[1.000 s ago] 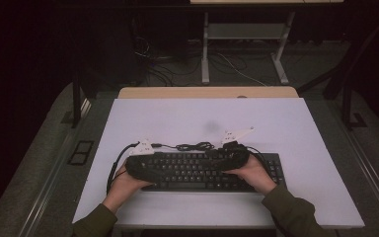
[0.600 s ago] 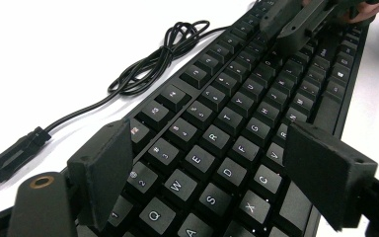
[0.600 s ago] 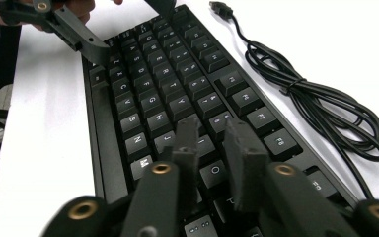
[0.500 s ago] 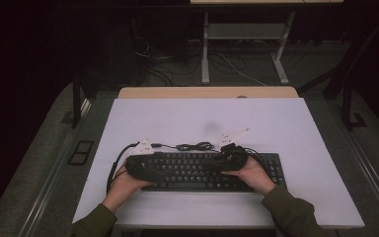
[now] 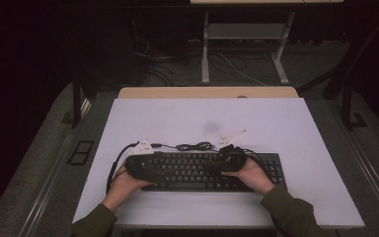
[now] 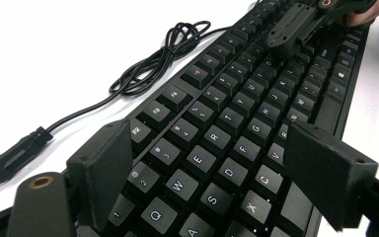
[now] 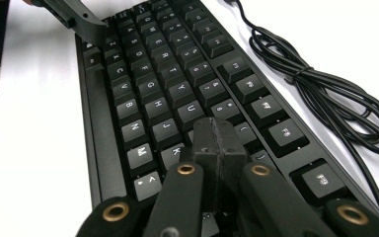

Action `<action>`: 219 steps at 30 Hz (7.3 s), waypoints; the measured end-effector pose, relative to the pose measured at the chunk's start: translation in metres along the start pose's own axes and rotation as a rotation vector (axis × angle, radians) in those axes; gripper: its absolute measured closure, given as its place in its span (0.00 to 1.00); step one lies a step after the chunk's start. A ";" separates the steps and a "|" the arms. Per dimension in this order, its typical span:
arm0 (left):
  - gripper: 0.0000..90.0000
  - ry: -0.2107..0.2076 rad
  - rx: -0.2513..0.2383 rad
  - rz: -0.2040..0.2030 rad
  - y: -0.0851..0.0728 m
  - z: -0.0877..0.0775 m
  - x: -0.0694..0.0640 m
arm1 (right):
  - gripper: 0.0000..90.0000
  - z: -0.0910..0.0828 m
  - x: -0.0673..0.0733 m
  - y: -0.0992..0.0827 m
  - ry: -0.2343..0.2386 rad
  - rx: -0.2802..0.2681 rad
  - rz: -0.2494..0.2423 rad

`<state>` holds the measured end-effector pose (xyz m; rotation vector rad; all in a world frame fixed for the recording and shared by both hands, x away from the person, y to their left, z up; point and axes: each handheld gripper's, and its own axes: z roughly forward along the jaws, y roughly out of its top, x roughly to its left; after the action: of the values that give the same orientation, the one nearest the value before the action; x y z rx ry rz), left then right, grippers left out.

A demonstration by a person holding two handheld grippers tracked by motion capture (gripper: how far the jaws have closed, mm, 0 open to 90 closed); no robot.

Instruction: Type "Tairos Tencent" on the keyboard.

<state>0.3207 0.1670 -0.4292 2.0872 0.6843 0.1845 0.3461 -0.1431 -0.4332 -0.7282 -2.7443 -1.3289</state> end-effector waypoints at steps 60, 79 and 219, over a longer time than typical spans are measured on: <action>0.23 0.009 -0.008 -0.001 0.000 -0.003 0.002 | 0.27 -0.010 -0.006 -0.002 -0.048 -0.112 0.038; 0.56 -0.013 0.018 0.006 -0.004 -0.007 0.003 | 0.19 -0.013 -0.011 -0.006 -0.076 -0.144 0.039; 0.99 -0.203 0.138 0.094 -0.002 0.014 -0.033 | 0.20 -0.013 -0.013 -0.008 -0.068 -0.161 0.044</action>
<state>0.2976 0.1395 -0.4348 2.2343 0.4889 -0.0239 0.3514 -0.1624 -0.4332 -0.8526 -2.6772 -1.5581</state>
